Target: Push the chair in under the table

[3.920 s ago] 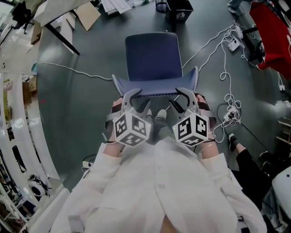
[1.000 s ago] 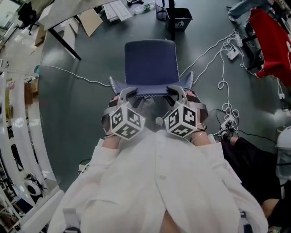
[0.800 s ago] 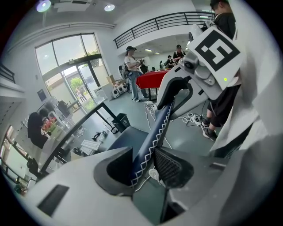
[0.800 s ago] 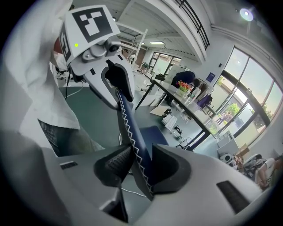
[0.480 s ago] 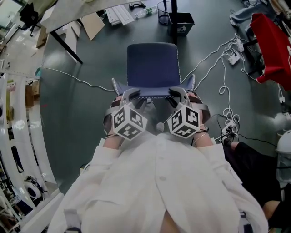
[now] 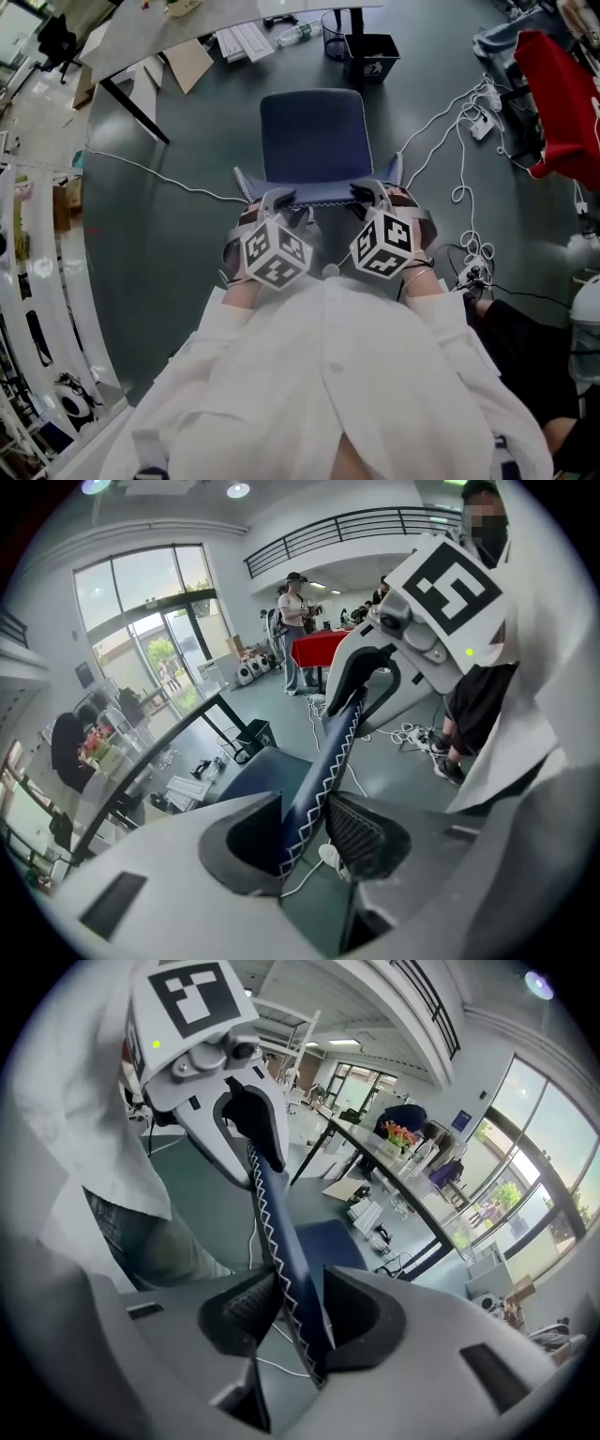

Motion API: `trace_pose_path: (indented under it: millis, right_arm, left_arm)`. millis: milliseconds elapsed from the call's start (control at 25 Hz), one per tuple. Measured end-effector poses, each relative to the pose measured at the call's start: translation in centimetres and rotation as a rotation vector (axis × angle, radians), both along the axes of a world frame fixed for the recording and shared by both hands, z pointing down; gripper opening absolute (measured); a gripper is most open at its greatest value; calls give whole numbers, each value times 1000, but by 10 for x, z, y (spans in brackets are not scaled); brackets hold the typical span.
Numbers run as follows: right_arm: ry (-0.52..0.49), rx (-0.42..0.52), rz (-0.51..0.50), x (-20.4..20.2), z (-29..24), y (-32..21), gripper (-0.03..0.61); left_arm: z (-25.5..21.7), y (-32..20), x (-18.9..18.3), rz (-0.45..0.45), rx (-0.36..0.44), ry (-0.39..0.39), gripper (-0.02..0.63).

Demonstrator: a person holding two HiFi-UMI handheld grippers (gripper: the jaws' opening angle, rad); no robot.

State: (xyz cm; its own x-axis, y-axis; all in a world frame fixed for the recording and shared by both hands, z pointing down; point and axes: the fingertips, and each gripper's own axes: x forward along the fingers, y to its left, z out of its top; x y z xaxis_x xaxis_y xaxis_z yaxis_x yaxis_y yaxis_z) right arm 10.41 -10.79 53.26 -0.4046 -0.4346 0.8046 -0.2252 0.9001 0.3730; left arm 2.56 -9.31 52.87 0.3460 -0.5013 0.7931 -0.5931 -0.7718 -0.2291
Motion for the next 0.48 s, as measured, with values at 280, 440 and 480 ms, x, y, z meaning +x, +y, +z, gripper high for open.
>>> trace_pose_path:
  millis: [280, 440, 480]
  right_arm:
    - [-5, 9, 11, 2, -1, -43, 147]
    - [0, 14, 9, -1, 0, -66, 149]
    - [1, 15, 9, -3, 0, -71, 149]
  left_arm:
    - [-1, -40, 2, 1, 6, 0, 150]
    - [0, -61, 0, 0, 12, 2, 149]
    - [0, -66, -2, 0, 11, 3, 149]
